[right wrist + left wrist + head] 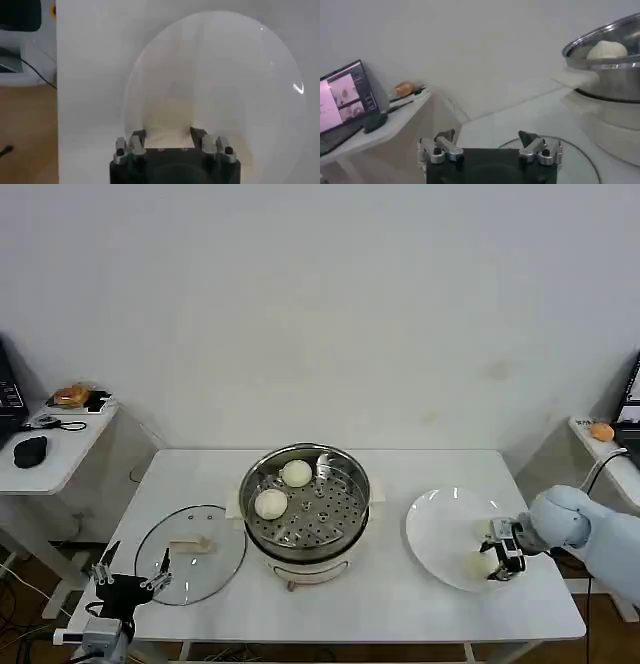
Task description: Take steamed baozi put them in steamer then cover it.
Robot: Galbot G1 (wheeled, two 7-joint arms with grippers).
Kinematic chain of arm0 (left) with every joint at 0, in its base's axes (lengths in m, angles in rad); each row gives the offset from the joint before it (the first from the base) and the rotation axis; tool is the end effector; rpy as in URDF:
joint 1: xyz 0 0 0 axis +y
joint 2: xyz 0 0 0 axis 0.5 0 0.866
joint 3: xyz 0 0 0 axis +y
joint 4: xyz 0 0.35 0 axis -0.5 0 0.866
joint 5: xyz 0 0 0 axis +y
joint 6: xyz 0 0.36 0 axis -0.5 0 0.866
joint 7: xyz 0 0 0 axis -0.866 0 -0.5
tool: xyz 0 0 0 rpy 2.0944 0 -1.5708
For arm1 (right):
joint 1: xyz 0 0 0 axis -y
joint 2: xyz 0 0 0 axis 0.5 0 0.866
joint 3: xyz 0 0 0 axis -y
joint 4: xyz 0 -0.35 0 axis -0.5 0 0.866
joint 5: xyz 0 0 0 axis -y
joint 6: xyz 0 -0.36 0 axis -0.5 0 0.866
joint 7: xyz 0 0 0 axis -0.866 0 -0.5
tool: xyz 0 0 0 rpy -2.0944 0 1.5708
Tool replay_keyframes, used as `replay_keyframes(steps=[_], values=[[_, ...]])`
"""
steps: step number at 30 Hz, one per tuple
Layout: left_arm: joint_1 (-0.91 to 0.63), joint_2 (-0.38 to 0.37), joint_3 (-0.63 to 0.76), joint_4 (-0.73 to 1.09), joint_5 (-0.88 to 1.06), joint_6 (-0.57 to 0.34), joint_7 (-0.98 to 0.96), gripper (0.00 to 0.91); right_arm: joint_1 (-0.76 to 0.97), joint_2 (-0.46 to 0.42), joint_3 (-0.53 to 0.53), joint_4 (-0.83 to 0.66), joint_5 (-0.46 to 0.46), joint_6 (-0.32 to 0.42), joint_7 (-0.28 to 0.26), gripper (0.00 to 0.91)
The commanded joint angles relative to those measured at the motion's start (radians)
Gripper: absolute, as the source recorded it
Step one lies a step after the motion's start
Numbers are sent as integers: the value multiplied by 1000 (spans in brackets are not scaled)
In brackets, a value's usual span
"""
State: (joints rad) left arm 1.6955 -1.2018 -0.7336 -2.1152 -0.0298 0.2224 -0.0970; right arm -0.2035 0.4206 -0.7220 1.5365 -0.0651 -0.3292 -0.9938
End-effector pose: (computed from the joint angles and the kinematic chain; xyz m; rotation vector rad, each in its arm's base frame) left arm 0.1619 0.1189 -0.2850 0.1509 -2.8151 -0.5851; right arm 0.4195 -0.1916 -0.2193 1.1787 -1.3963 1.2963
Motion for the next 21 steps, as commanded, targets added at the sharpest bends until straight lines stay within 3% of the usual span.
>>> replay_keyframes(steps=[1, 14, 21], values=[[-2, 5, -4, -4, -5, 0, 0, 907, 92, -5, -25, 9, 24, -3, -14, 625], [-17, 33, -12, 0, -18, 0, 0, 907, 496, 50, -153, -15, 162, -4, -33, 625], [-23, 37, -13, 1, -20, 1, 1, 907, 757, 217, -304, -57, 251, -9, -28, 635]])
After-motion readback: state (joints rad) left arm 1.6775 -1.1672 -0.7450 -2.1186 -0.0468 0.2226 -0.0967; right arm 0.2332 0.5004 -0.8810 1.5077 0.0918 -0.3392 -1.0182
